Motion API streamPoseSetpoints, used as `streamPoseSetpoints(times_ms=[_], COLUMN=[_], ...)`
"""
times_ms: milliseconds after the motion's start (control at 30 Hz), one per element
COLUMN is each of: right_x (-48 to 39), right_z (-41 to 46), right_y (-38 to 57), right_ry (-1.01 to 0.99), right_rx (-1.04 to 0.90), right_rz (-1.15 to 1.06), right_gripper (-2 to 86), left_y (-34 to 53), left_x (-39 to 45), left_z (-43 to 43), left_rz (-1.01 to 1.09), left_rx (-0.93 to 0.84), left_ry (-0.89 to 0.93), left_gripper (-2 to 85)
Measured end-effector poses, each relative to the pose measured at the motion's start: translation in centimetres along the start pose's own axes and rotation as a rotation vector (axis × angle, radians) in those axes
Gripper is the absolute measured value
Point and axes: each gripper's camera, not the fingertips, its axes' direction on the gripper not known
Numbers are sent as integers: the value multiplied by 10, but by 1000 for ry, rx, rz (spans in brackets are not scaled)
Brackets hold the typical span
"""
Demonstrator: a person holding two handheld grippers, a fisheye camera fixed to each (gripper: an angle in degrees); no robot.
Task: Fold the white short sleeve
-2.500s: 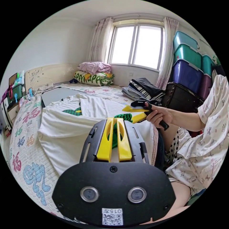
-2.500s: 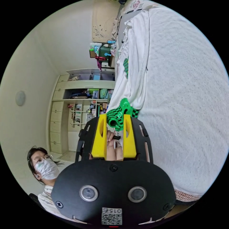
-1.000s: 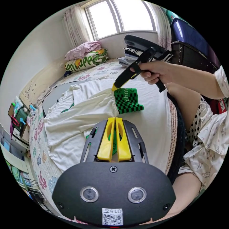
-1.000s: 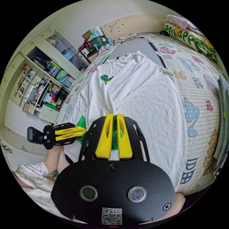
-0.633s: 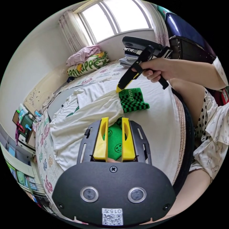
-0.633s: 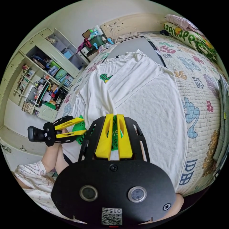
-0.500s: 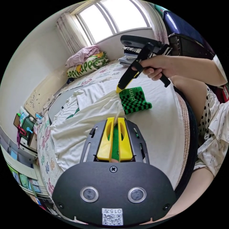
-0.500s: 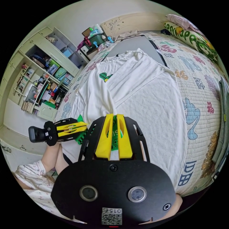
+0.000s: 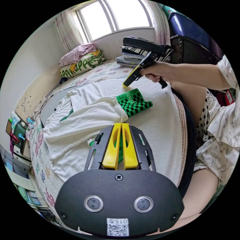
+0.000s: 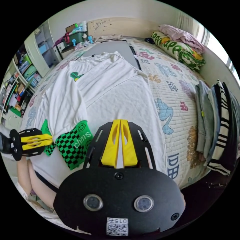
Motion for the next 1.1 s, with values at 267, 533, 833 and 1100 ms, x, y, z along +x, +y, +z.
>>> streamPoseSetpoints(times_ms=[267,533,833,1100], right_x=[21,-17,-32,-26], right_z=[-25,-7,-24,-48], right_y=[-6,-22,-16,-15], right_ry=[-501,-373,-221,-293], right_rx=[36,-67,-46,-44], right_rz=[-100,-179,-197,-183], right_gripper=[75,17,-1,-2], left_y=[-74,-174,-300,-252], left_x=[-12,-19,-77,-302], left_z=[-53,-109,-202,-321], left_rz=[-40,-39,-103,-1181], left_rx=[15,3,36,331], left_ry=[41,41,73,-2], left_gripper=[2,1,11,36])
